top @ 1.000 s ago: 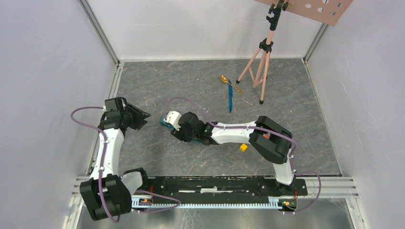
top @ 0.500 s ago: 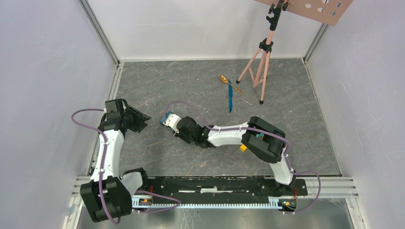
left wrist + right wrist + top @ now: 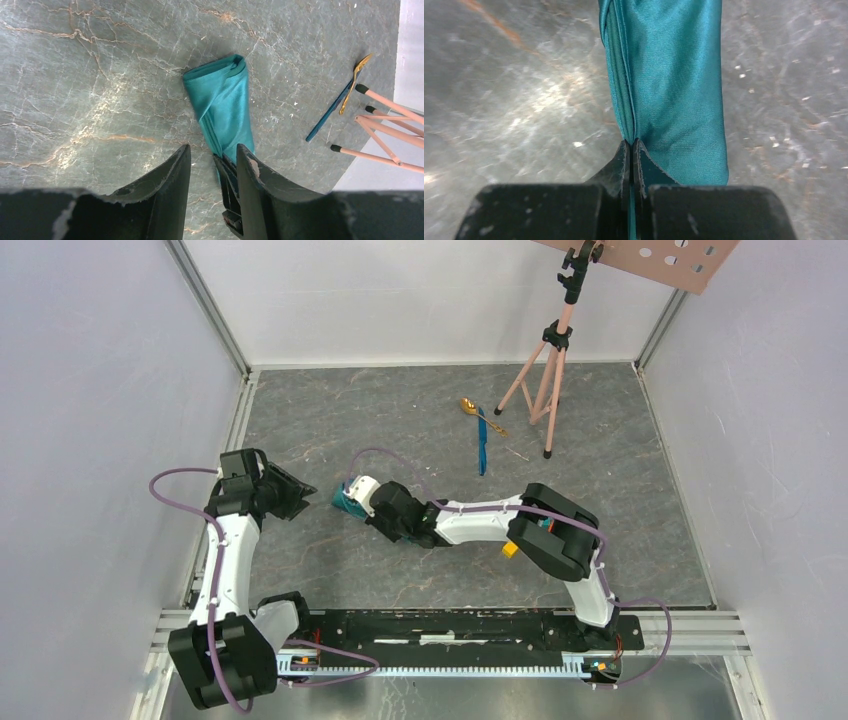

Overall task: Fold the napkin into a case and place the utensils inside
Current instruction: Pick up the smaller rectangle-folded napkin from the center of the board, then turn over the smaller rectangle-folded napkin at the center of the board.

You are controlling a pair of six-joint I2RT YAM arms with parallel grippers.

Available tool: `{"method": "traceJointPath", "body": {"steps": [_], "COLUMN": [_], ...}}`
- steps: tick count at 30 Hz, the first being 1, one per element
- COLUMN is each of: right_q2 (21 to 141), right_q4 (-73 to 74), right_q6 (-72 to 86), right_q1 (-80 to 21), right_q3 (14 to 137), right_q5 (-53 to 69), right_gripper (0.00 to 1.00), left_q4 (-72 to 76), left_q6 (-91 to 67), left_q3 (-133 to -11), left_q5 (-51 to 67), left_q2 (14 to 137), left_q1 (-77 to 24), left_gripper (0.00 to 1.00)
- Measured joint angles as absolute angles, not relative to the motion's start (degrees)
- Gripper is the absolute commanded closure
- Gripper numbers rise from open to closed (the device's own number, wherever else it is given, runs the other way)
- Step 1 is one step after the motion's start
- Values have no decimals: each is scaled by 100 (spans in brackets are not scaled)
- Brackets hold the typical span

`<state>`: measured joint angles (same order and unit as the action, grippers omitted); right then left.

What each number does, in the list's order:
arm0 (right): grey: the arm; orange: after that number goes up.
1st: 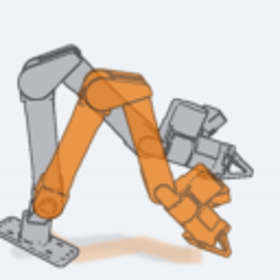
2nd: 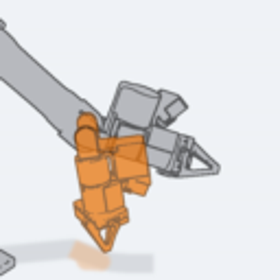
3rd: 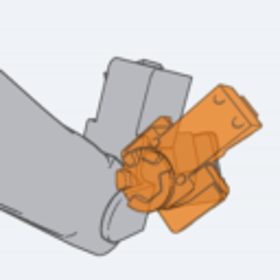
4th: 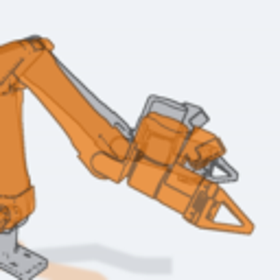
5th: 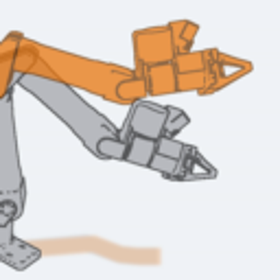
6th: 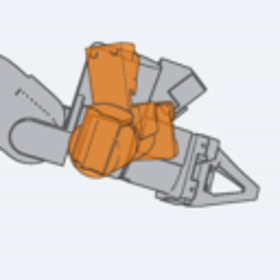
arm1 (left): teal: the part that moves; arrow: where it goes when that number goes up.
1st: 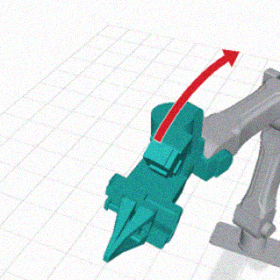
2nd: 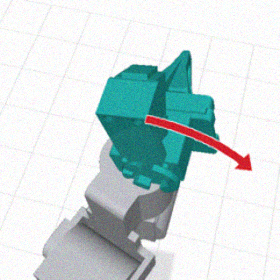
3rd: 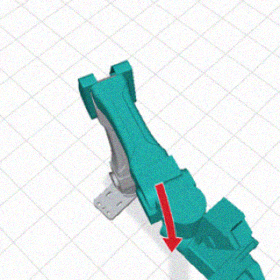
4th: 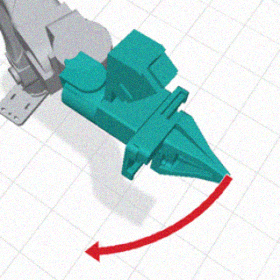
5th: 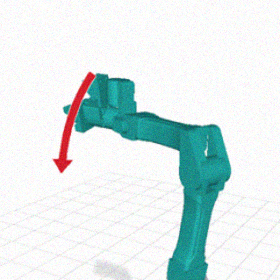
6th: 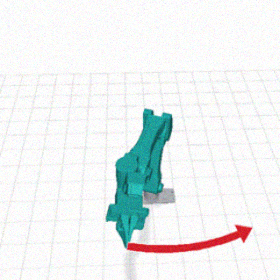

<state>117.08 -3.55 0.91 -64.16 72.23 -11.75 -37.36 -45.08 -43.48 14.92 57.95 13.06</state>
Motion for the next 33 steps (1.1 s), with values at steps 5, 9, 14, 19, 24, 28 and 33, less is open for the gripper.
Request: {"method": "traceJointPath", "body": {"steps": [5,9,14,19,24,28,33], "right_q2": [11463,11275,11240,11373,11544,11592,11791], "right_q4": [-172,-801,-2239,-4036,-5048,-5463,-5529], "right_q6": [1057,2259,4032,5699,6565,6746,6541], "right_q1": [-6346,-6254,-6082,-5708,-5218,-4847,-4313], "right_q3": [7231,6969,6121,5168,4565,4421,4394], "right_q5": [-30,1125,2449,3240,3566,3769,4093], "right_gripper": [100,100,100,100,100,96,77], "left_q4": [-3824,-3948,-4062,-4093,-4104,-4064,-3743], "left_q6": [-4442,-4436,-4372,-4335,-4335,-4309,-4093], "left_q3": [-4351,-4397,-4508,-4510,-4517,-4534,-4528], "left_q5": [1424,1358,1354,1354,1356,1441,2115], "left_q2": [5649,5537,5441,5393,5406,5533,5719], "left_q1": [1306,1306,1306,1306,1306,1308,1299], "left_gripper": [55,55,55,56,56,54,49]}}
